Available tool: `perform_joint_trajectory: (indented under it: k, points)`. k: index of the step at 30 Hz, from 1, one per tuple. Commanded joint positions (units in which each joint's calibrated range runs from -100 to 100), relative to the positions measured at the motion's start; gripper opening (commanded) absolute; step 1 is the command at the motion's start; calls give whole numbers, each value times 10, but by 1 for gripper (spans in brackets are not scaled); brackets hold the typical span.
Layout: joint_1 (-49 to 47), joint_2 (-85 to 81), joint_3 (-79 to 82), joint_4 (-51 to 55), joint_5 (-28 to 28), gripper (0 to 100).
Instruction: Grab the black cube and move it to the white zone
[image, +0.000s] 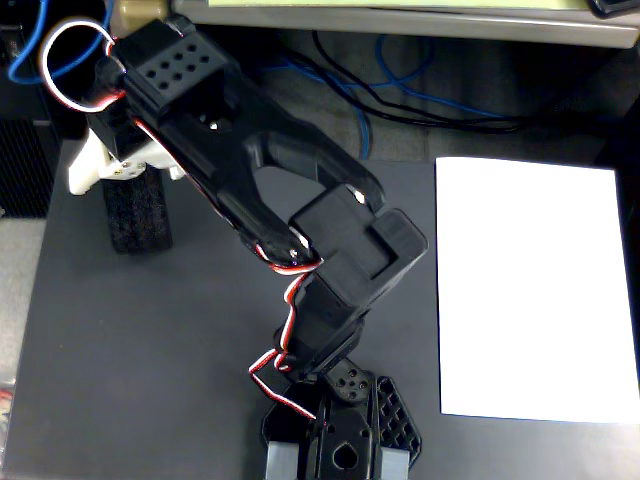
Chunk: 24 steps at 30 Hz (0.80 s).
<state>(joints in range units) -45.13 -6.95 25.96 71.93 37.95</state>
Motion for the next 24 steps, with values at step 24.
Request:
perform_joint_trajectory:
  k: [24]
  points:
    - [-5, -72, -7, 1, -69, 1]
